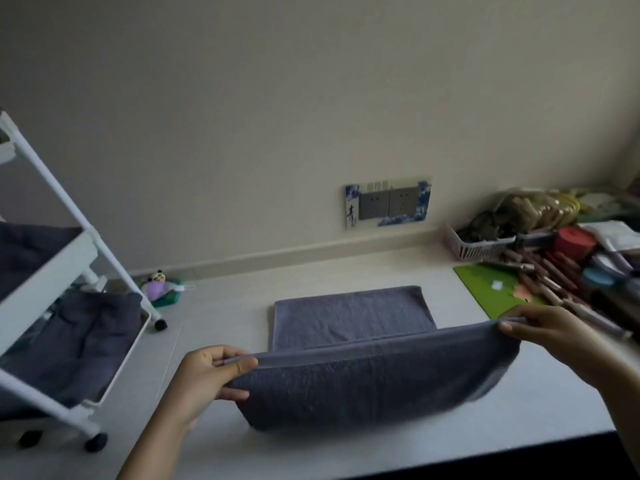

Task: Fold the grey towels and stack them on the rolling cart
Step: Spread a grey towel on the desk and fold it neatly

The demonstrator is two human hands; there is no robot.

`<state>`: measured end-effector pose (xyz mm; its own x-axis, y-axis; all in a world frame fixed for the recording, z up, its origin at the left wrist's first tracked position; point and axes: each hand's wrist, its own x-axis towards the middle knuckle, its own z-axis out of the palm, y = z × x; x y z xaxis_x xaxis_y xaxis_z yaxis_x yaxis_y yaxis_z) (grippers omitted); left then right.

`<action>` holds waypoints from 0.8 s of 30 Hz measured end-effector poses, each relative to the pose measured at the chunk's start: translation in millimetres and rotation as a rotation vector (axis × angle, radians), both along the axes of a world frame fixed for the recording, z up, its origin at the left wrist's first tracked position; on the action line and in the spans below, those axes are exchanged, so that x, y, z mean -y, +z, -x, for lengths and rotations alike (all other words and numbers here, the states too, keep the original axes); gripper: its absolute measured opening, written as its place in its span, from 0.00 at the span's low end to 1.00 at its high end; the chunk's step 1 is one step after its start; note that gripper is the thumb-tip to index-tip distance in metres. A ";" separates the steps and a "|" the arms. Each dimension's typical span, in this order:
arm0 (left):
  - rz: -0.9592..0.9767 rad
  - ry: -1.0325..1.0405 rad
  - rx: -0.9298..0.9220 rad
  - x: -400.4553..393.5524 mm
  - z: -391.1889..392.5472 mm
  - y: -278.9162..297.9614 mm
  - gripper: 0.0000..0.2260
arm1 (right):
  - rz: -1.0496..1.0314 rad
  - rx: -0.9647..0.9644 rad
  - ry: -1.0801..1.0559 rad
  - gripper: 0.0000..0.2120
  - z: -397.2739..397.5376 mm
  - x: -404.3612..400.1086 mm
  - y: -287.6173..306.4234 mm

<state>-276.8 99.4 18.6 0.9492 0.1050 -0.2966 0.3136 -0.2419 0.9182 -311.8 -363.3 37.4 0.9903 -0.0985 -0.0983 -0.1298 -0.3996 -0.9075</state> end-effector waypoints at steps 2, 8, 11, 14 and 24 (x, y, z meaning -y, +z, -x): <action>-0.015 -0.008 -0.034 -2.9 2.4 -14.3 0.04 | -0.029 -0.014 -0.013 0.22 4.3 -3.7 -19.5; -0.016 0.068 -0.058 8.7 -25.4 -47.8 0.04 | -0.047 -0.097 -0.080 0.04 -25.9 -8.0 -66.1; -0.032 0.099 -0.055 16.7 -56.4 -61.5 0.04 | -0.010 -0.114 -0.092 0.04 -59.5 -6.8 -82.2; -0.054 0.142 -0.036 27.1 -94.2 -75.6 0.03 | -0.014 -0.137 -0.097 0.04 -102.7 -2.9 -99.3; -0.470 0.118 -0.080 51.9 -189.4 -175.7 0.02 | 0.196 -0.351 -0.033 0.08 -220.9 4.5 -188.9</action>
